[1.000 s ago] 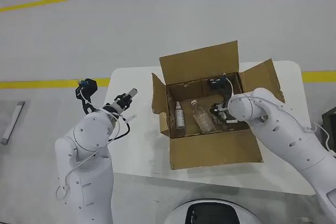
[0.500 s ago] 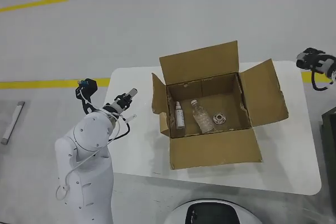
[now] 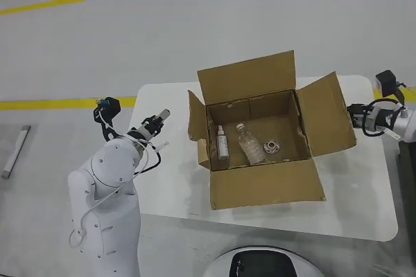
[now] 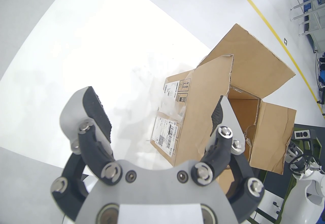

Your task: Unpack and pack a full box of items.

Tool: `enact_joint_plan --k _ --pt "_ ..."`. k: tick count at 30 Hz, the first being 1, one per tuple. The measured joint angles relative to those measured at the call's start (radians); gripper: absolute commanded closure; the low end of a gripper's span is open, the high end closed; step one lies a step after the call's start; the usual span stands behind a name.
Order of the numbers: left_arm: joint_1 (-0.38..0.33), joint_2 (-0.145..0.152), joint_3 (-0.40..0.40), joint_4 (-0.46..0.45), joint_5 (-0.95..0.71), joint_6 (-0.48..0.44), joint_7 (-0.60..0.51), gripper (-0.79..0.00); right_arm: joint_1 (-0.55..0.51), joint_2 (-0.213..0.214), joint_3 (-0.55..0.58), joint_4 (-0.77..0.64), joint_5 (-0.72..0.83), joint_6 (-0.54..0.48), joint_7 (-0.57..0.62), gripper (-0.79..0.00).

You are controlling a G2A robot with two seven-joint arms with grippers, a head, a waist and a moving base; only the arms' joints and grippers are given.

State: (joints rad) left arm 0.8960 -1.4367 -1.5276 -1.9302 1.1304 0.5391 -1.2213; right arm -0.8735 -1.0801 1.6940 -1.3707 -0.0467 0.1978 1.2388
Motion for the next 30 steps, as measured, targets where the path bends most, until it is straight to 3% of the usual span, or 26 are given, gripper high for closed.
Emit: enact_joint_plan --k 5,13,17,23,30 --pt "0.0 0.0 0.0 0.0 0.0 0.0 0.0 -0.785 0.039 -0.007 -0.105 -0.047 0.088 -0.058 0.091 0.0" --pt "0.03 0.0 0.0 0.01 -0.029 -0.02 0.061 -0.785 0.058 -0.007 -0.309 -0.173 -0.133 -0.084 0.091 0.0" --pt "0.034 0.002 0.01 0.042 -0.042 -0.02 0.065 -0.785 0.054 0.001 -0.261 -0.186 -0.096 -0.074 0.041 0.0" --pt "0.031 0.001 0.061 0.118 -0.042 -0.02 0.079 -0.785 -0.013 0.026 -0.061 -0.191 -0.002 -0.05 -0.047 0.0" --pt "0.001 -0.006 0.118 0.202 -0.109 -0.016 0.088 -0.785 -0.019 0.028 -0.049 -0.189 0.006 -0.047 -0.034 0.0"
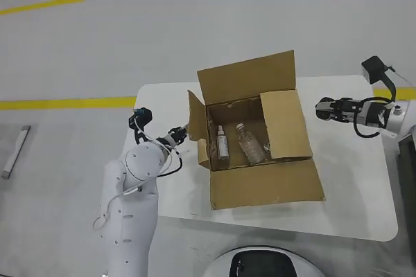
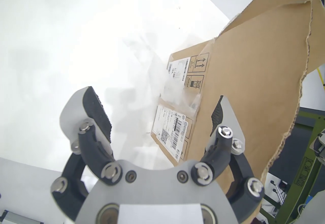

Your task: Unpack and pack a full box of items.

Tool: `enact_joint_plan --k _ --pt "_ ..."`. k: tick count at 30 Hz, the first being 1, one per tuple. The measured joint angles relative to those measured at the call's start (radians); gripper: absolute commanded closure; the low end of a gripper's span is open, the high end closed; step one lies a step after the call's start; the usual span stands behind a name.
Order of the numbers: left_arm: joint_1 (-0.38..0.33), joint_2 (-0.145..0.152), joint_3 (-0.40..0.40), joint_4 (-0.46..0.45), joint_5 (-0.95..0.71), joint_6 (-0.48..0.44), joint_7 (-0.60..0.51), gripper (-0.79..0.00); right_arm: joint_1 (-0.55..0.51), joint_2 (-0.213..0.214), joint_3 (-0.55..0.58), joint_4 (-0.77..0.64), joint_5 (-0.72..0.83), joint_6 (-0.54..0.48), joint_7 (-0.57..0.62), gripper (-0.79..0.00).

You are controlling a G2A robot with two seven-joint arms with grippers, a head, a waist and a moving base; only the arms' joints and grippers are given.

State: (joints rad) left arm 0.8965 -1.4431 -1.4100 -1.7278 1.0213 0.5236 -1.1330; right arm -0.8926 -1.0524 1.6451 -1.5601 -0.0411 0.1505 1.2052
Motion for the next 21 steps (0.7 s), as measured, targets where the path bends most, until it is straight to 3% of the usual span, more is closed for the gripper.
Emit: enact_joint_plan --k 6,11,15,21 --pt "-0.037 -0.006 0.074 0.032 -0.013 -0.023 0.016 -0.785 -0.037 -0.001 0.033 0.06 0.081 0.015 -0.111 0.0" --pt "-0.055 -0.01 0.127 0.034 -0.027 -0.047 0.008 -0.785 0.021 -0.01 0.011 0.175 0.132 0.022 -0.277 0.0" --pt "-0.061 -0.012 0.153 0.04 -0.044 -0.06 -0.007 -0.785 0.156 -0.026 -0.083 0.331 0.136 0.011 -0.368 0.0" --pt "-0.059 -0.011 0.178 0.048 -0.031 -0.063 -0.019 -0.785 0.404 -0.059 -0.241 0.599 0.114 -0.024 -0.392 0.0"
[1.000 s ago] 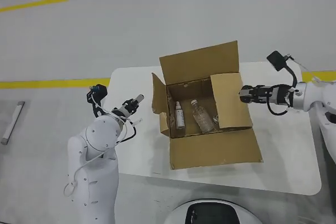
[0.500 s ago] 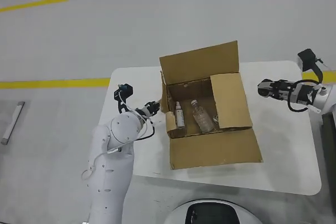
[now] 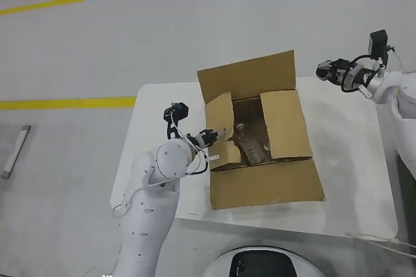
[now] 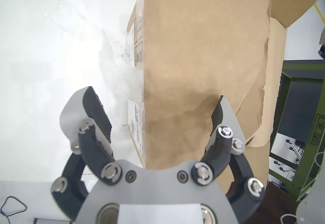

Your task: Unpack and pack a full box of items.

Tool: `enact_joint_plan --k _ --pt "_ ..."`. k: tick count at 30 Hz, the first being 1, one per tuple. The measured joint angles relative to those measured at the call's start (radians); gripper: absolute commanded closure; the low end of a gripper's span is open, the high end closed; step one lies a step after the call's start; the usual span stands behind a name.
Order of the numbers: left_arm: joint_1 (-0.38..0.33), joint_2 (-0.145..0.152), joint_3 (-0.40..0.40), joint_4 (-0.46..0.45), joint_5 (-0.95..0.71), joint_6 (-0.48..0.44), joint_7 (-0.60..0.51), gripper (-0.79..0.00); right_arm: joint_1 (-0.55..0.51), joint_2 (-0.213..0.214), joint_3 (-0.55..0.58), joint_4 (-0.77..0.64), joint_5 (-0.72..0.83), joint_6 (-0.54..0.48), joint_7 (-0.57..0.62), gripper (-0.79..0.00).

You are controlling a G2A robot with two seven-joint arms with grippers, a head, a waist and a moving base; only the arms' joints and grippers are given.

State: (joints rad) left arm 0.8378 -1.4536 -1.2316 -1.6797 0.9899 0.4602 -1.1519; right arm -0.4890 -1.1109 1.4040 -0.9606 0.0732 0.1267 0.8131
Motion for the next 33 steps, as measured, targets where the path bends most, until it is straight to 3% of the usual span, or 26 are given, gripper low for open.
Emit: enact_joint_plan --k 7,13,18,23,28,33 --pt "0.0 -0.001 0.031 0.02 0.005 0.0 -0.007 -0.785 0.204 -0.057 -0.162 0.288 -0.002 -0.039 0.007 0.0" --pt "-0.009 -0.003 0.053 0.042 0.005 0.002 -0.009 -0.785 0.288 -0.102 -0.234 0.431 0.055 -0.103 0.093 0.0" --pt "-0.005 0.002 0.039 0.021 0.009 0.004 -0.03 -0.785 0.316 -0.114 -0.249 0.489 0.083 -0.204 0.186 0.0" --pt "0.043 0.02 -0.045 -0.083 0.044 0.015 -0.066 -0.785 0.314 -0.108 -0.247 0.503 0.085 -0.272 0.248 0.0" --pt "0.144 0.047 -0.202 -0.235 0.096 0.026 -0.128 -0.785 0.283 -0.098 -0.236 0.483 0.102 -0.309 0.298 0.0" --pt "0.203 0.06 -0.28 -0.267 0.13 0.026 -0.16 -0.785 0.242 -0.089 -0.243 0.43 0.066 -0.34 0.295 0.0"
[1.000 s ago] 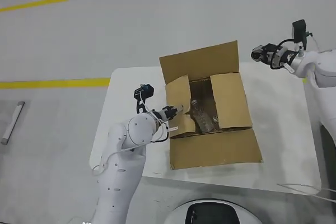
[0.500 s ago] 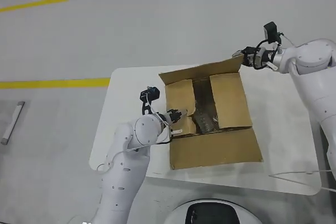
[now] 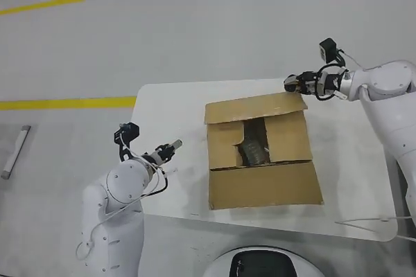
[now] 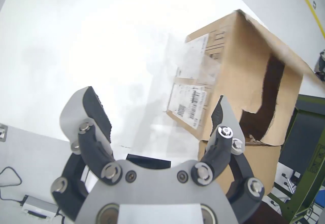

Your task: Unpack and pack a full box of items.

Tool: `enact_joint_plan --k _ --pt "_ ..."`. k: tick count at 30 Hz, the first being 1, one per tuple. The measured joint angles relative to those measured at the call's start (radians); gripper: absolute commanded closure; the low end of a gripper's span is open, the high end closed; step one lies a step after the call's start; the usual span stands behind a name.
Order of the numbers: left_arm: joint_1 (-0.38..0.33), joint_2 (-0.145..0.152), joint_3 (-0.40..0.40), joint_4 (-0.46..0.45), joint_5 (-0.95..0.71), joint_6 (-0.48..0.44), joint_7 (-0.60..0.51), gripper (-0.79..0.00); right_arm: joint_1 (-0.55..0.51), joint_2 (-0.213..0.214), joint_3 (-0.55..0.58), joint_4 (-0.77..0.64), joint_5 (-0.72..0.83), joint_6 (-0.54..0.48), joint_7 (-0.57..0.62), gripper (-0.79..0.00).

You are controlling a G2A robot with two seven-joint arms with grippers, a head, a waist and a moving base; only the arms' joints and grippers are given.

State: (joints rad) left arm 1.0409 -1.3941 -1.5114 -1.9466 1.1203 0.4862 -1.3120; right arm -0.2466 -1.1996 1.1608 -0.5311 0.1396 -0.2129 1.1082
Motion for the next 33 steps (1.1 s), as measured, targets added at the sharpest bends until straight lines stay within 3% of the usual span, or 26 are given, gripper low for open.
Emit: enact_joint_plan --k 11,14,21,33 --pt "0.006 0.0 0.006 0.002 0.002 -0.011 0.012 -0.785 -0.111 0.028 -0.031 -0.221 -0.191 -0.034 -0.098 0.0" --pt "0.052 0.01 0.035 -0.008 0.091 -0.127 0.099 -0.785 -0.147 0.034 -0.025 -0.269 -0.194 -0.03 -0.11 0.0" --pt "0.214 0.043 0.107 -0.078 0.494 -0.465 0.302 -0.785 -0.208 0.049 0.004 -0.357 -0.181 -0.018 -0.122 0.0" --pt "0.244 0.048 0.113 -0.084 0.511 -0.508 0.327 -0.785 -0.255 0.066 0.029 -0.436 -0.176 0.017 -0.126 0.0"
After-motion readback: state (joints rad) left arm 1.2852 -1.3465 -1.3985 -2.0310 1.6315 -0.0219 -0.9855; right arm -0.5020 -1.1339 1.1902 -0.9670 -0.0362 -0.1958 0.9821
